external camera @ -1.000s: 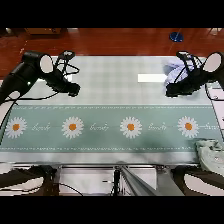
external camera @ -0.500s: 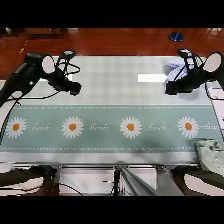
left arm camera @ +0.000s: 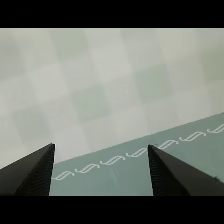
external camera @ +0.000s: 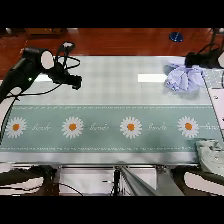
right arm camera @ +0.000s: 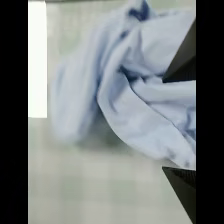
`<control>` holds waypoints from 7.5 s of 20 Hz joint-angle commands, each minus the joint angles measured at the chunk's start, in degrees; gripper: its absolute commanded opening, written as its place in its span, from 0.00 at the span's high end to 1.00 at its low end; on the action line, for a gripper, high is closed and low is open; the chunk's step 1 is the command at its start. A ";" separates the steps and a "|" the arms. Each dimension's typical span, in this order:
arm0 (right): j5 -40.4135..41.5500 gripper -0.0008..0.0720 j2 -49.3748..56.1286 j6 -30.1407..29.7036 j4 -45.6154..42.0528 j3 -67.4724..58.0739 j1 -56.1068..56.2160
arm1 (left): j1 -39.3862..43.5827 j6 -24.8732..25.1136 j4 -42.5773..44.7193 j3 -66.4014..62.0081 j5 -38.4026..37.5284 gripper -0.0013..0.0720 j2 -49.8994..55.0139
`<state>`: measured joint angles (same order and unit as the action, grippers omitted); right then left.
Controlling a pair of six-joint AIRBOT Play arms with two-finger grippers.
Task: Fold the shirts.
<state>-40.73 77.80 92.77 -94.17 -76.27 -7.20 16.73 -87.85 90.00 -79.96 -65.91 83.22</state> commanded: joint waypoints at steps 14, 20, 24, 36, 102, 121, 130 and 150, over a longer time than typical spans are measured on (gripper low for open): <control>9.05 0.18 20.50 -1.64 14.21 -2.47 -14.47 | 0.44 0.33 0.55 -4.33 -3.78 0.00 -0.11; 6.60 0.46 22.82 -7.78 22.40 -2.47 -14.47 | 0.44 0.31 -0.09 -4.33 -3.80 0.00 -0.13; 6.32 0.94 21.22 -11.17 30.36 -2.47 -14.49 | 0.44 0.33 -0.07 -4.35 -3.80 0.00 -0.26; -1.03 0.94 -15.56 -25.18 54.55 -14.27 -14.47 | 2.16 -0.15 -4.33 -26.99 -12.00 0.00 -13.66; -32.35 0.25 -8.68 -22.43 33.88 13.31 -11.74 | -25.29 19.28 -40.81 46.75 1.09 0.00 -21.81; -31.08 0.25 -6.12 -23.87 36.70 13.31 -11.74 | -24.09 22.69 -50.18 45.62 3.23 0.01 -7.61; -28.83 0.26 -4.81 -23.67 36.35 13.33 -13.14 | -24.96 26.99 -52.52 39.43 -3.58 0.95 -5.49; -17.97 0.94 17.57 -28.50 58.05 17.40 9.18 | -25.05 28.89 -52.54 39.28 -3.69 0.95 -8.68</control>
<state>-61.52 94.50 67.07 -42.00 -58.78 -0.25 -8.27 -59.09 37.47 -40.56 -70.11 74.65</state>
